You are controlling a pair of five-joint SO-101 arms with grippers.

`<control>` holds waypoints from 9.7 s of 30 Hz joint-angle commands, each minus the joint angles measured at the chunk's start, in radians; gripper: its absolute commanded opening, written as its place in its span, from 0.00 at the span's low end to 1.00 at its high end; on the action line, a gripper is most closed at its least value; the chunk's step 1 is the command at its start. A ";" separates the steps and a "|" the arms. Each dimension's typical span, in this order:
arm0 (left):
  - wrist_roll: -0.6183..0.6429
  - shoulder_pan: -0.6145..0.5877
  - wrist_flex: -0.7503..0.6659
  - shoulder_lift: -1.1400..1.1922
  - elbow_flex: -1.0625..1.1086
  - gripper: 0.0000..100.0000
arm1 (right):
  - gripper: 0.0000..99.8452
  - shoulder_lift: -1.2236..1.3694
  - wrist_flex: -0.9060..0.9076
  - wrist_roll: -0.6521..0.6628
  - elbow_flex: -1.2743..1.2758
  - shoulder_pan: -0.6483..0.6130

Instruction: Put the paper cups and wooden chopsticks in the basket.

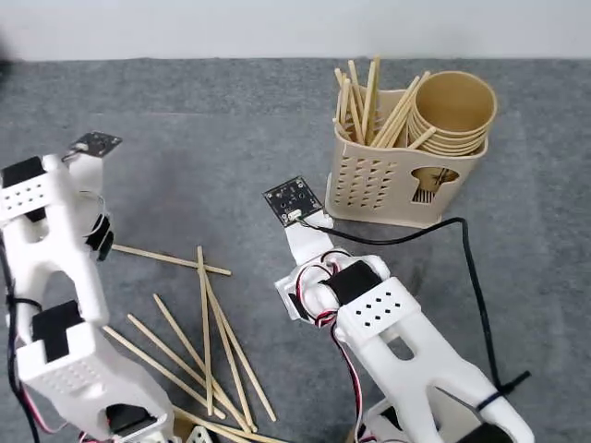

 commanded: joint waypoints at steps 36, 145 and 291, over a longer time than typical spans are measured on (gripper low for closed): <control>-0.052 -0.302 -0.018 -0.212 0.012 0.14 | 0.15 1.144 0.203 -0.178 -1.151 -0.354; 0.003 -0.229 0.167 -0.222 0.163 0.14 | 0.09 0.166 0.479 0.044 -1.016 0.271; 0.686 0.496 -0.709 -0.881 1.115 0.05 | 0.09 -0.220 0.016 -0.015 -0.157 0.395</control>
